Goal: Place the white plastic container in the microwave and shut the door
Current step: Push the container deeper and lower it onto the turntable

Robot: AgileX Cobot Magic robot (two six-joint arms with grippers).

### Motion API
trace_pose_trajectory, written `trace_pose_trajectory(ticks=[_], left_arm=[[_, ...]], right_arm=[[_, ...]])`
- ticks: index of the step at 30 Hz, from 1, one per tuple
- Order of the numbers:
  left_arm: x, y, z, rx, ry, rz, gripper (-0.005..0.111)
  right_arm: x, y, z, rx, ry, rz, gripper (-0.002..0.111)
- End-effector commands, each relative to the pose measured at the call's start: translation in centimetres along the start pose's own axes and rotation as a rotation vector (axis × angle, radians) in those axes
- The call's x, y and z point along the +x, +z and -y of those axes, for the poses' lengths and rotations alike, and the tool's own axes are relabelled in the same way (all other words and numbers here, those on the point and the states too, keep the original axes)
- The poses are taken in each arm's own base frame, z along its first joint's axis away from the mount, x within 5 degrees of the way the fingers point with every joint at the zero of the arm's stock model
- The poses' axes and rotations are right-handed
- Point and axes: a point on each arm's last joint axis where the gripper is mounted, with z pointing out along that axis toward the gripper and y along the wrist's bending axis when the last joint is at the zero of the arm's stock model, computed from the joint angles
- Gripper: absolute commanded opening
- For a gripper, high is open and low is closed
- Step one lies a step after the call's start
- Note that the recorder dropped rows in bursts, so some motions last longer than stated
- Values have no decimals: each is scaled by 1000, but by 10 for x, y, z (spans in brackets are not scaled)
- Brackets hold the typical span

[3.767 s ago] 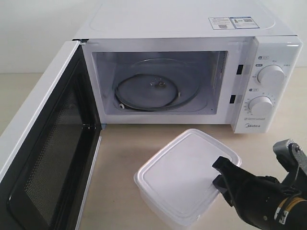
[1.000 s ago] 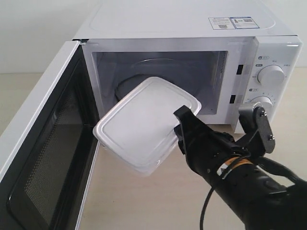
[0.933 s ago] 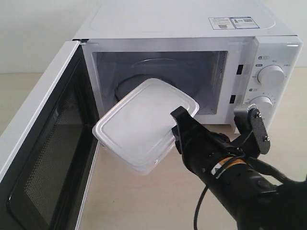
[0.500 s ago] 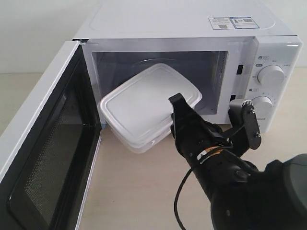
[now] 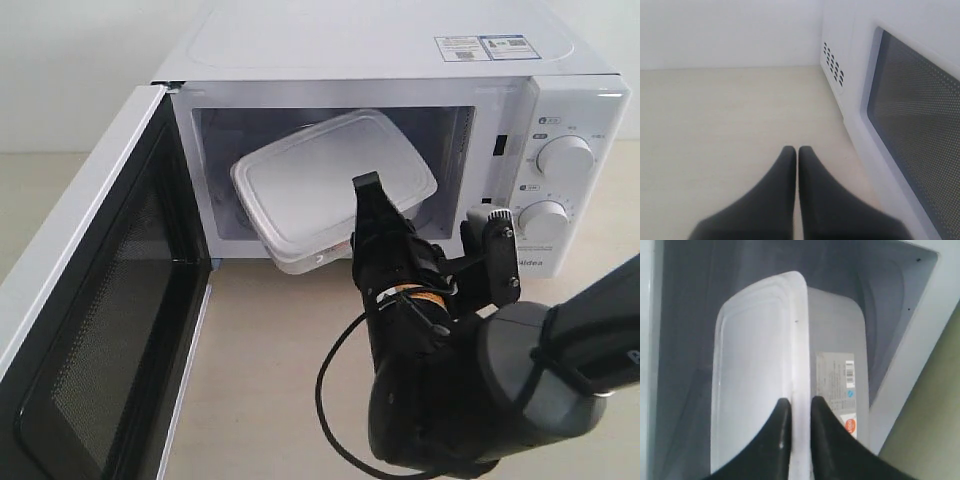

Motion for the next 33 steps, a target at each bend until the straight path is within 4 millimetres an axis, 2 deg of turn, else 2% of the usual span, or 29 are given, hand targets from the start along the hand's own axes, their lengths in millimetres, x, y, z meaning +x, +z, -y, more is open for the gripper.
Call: trace_pose_trajectory(ticks=[1, 11, 19, 27, 33], left_arm=[[1, 0, 0, 0, -12, 0, 4], [1, 0, 0, 0, -12, 2, 4], [1, 0, 0, 0, -12, 2, 4], [1, 0, 0, 0, -12, 2, 4], [1, 0, 0, 0, -12, 0, 4]], right_arm=[[1, 11, -4, -19, 9, 57, 0], [12, 35, -5, -24, 46, 74, 0], [8, 45, -7, -18, 64, 96, 0], [20, 55, -5, -16, 75, 84, 0], [17, 57, -5, -28, 55, 98, 0]])
